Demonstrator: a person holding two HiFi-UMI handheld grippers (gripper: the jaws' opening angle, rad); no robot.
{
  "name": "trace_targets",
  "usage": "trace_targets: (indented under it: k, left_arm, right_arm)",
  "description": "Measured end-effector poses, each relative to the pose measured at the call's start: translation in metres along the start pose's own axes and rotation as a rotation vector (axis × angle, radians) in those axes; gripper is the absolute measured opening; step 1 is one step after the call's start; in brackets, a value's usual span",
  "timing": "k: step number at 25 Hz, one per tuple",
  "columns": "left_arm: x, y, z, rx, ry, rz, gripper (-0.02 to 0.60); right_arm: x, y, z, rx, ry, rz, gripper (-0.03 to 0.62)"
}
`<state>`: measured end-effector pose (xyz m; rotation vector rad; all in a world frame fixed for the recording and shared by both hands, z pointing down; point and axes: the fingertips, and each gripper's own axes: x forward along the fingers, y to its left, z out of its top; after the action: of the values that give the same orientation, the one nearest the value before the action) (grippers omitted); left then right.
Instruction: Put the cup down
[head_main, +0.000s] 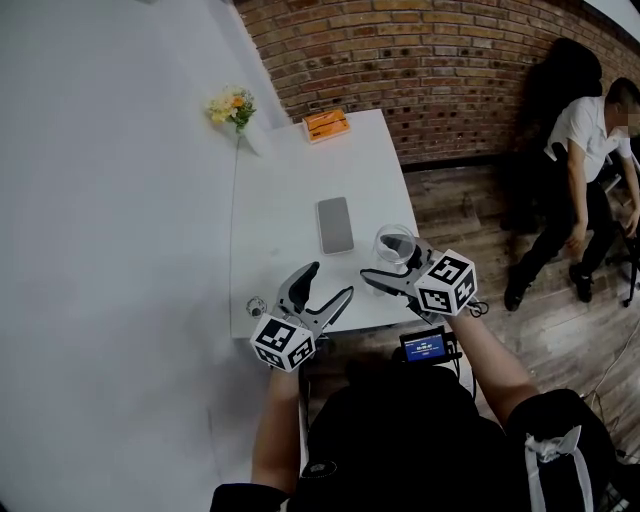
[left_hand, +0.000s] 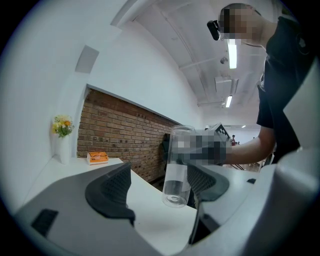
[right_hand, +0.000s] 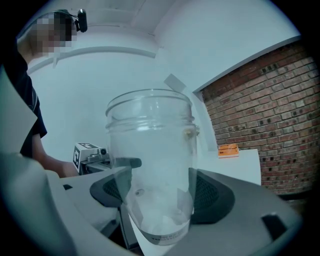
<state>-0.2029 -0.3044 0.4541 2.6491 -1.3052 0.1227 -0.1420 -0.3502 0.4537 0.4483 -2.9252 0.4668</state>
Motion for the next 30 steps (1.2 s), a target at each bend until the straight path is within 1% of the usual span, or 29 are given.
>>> trace_targets:
  k: [6,12,19,24,30]
  left_arm:
    - [-0.004,0.014,-0.003,-0.012,-0.001,0.026,0.357]
    - [-0.009,0.04,-0.001,-0.027,0.002,0.078,0.359]
    - [0.002,0.064,-0.005,-0.034,0.032,0.121,0.357]
    - [0.01,0.086,-0.01,-0.044,0.051,0.149,0.358]
    - [0.021,0.103,-0.019,-0.07,0.056,0.158,0.357]
  right_arm:
    - [0.009,-0.011,-0.007,-0.003,0.03,-0.006,0.373]
    - [0.029,-0.042,-0.012,0.004,0.055,-0.017,0.373]
    - [0.071,-0.094,-0.017,0.017,0.09,-0.011,0.373]
    - [0.112,-0.124,-0.016,0.022,0.1,-0.009,0.373]
    - [0.166,-0.152,-0.015,-0.033,0.078,-0.021,0.373]
